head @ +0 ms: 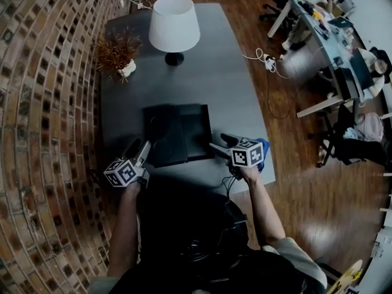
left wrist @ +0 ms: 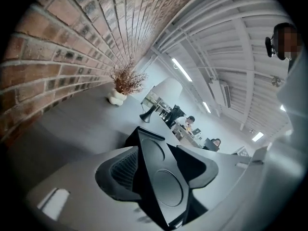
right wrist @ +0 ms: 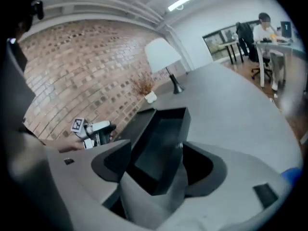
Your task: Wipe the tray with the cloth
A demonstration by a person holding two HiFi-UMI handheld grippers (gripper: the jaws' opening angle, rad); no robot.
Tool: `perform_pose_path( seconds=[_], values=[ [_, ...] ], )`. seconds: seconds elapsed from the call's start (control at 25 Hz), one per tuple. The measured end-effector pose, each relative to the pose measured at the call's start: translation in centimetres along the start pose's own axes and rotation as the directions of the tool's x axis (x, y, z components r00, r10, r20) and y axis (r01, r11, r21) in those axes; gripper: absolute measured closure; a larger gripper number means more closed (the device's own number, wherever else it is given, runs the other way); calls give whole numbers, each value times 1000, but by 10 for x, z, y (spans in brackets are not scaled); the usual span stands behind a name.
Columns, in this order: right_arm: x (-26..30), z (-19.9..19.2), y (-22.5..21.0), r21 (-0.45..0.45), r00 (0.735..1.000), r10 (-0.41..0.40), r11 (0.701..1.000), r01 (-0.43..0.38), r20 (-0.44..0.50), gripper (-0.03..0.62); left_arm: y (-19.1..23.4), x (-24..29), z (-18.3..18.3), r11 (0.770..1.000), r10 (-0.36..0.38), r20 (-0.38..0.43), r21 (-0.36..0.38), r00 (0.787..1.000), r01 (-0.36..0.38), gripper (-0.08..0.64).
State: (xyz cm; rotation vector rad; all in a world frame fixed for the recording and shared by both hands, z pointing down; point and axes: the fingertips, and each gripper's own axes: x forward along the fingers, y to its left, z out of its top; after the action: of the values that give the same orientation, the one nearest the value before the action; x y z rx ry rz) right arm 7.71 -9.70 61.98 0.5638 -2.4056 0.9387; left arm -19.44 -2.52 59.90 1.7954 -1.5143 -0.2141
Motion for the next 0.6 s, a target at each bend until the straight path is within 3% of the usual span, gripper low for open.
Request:
perform_pose_path(
  seconds=[0.08, 0.2, 0.32, 0.48, 0.6],
  values=[
    [28, -24, -6, 84, 997, 12, 996, -5, -75, 262, 3, 14, -9, 1000, -15, -61, 1, 998, 15, 304],
    [50, -34, 3, 191, 994, 71, 980, -53, -87, 264, 8, 31, -22, 999, -38, -125, -20, 991, 36, 304],
    [55, -27, 9, 182, 991, 97, 980, -79, -95, 265, 8, 44, -27, 998, -65, -163, -33, 985, 61, 304],
    [74, -21, 49, 185, 960, 257, 954, -234, -110, 264, 7, 47, -28, 999, -53, -174, -5, 983, 53, 304],
    [96, -22, 78, 182, 938, 322, 937, -298, -125, 265, 3, 47, -29, 998, -63, -169, -20, 984, 61, 304]
  ],
)
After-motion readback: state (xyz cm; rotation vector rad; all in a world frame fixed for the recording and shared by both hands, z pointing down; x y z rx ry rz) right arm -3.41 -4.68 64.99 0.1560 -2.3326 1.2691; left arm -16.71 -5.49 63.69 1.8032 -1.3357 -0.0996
